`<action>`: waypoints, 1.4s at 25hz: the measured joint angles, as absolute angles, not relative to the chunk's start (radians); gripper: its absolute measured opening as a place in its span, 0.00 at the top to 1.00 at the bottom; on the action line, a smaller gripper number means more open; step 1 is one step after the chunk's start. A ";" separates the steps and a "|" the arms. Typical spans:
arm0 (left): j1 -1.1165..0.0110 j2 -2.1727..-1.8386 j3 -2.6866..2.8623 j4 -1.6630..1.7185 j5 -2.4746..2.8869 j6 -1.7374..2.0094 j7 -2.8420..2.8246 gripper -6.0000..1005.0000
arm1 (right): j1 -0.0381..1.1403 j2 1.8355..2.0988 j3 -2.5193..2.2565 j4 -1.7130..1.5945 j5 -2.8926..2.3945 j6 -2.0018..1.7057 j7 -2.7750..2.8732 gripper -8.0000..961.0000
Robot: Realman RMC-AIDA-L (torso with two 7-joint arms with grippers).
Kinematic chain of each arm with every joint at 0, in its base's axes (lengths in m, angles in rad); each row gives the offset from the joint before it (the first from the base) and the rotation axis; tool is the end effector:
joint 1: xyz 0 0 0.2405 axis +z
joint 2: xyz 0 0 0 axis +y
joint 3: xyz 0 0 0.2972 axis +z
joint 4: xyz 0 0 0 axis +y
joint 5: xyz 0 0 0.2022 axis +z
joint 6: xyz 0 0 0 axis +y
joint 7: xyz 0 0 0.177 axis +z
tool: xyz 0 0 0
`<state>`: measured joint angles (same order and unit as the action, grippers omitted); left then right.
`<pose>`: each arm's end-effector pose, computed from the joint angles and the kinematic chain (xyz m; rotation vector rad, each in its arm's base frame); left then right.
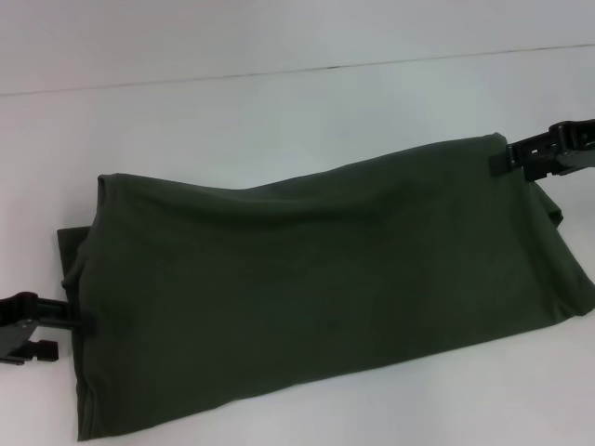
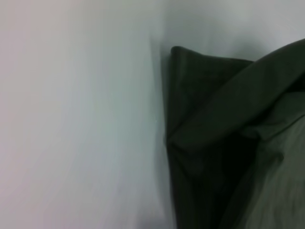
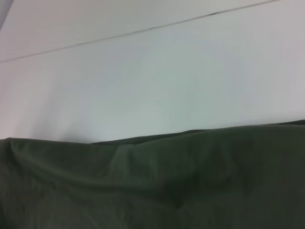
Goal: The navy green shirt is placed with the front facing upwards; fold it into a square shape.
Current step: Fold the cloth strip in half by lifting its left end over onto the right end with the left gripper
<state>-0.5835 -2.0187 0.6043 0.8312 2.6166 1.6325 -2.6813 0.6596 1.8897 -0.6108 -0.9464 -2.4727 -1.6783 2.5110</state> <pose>-0.3466 0.3422 -0.0099 -1.9926 -2.1657 -0.0355 0.3071 0.4005 0.0720 -2.2281 1.6939 0.1617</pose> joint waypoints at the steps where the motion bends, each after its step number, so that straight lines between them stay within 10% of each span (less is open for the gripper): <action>1: -0.584 -2.019 0.604 0.830 2.617 1.632 -2.681 0.30 | 0.660 1.890 -0.610 -0.946 -2.473 -1.678 2.511 0.17; 35: -0.606 -2.025 0.631 0.785 2.617 1.608 -2.678 0.30 | 0.648 1.888 -0.595 -0.946 -2.474 -1.684 2.511 0.17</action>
<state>-0.6060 -2.0248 0.6313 0.7853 2.6169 1.6083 -2.6780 0.6484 1.8881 -0.5951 -0.9464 -2.4742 -1.6836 2.5110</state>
